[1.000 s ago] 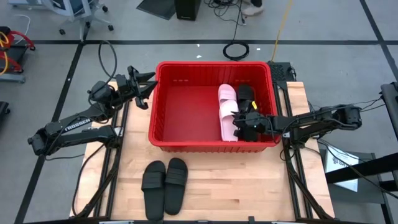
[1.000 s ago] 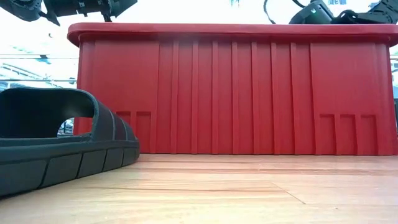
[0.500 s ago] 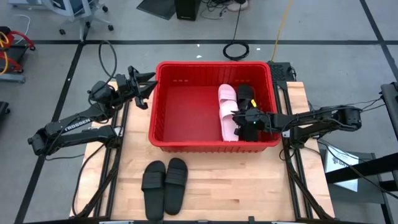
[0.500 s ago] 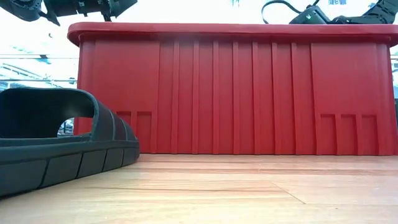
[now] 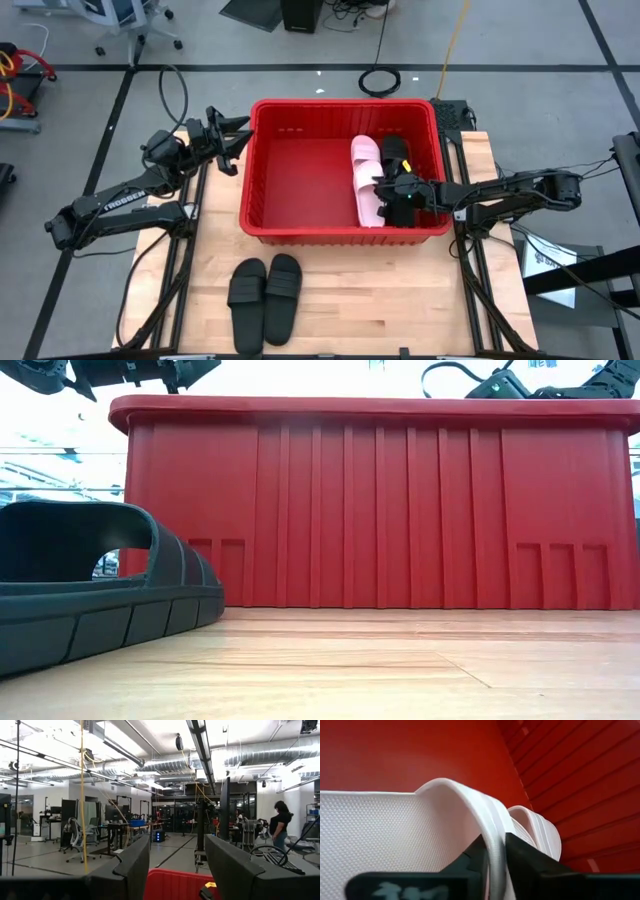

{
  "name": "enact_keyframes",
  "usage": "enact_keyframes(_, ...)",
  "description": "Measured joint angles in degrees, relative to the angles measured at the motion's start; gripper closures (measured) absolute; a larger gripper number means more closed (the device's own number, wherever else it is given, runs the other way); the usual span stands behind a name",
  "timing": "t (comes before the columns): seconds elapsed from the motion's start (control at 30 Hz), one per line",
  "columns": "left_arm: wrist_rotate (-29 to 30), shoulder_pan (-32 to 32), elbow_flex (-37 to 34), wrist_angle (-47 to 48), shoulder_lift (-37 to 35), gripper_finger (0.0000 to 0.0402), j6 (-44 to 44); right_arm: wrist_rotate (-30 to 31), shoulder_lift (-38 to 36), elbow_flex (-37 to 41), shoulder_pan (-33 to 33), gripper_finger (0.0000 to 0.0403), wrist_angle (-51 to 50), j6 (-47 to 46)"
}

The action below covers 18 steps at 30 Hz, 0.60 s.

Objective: Pick and place slides into bin
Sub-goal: Put the pink slipper into the red container

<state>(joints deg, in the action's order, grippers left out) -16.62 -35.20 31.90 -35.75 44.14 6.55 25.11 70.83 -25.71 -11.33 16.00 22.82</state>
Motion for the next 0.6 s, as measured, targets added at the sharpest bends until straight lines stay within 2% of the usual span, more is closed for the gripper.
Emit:
enact_keyframes(0.13, 0.00, 0.00, 0.00, 0.02, 0.00, 0.0204, -0.02, -0.29, 0.00, 0.00, 0.10, 0.0301, 0.04, -0.97)
enact_keyframes(0.27, 0.00, 0.00, 0.00, 0.12, 0.00, 0.0204, -0.02, -5.70, 0.00, 0.00, 0.17, 0.0257, 0.12, -1.39)
enact_keyframes(0.6, -0.01, -0.01, 0.00, 0.46, 0.02, 0.0204, -0.03, -5.78, -0.25, 0.00, 0.30, 0.0172, 0.09, -5.18)
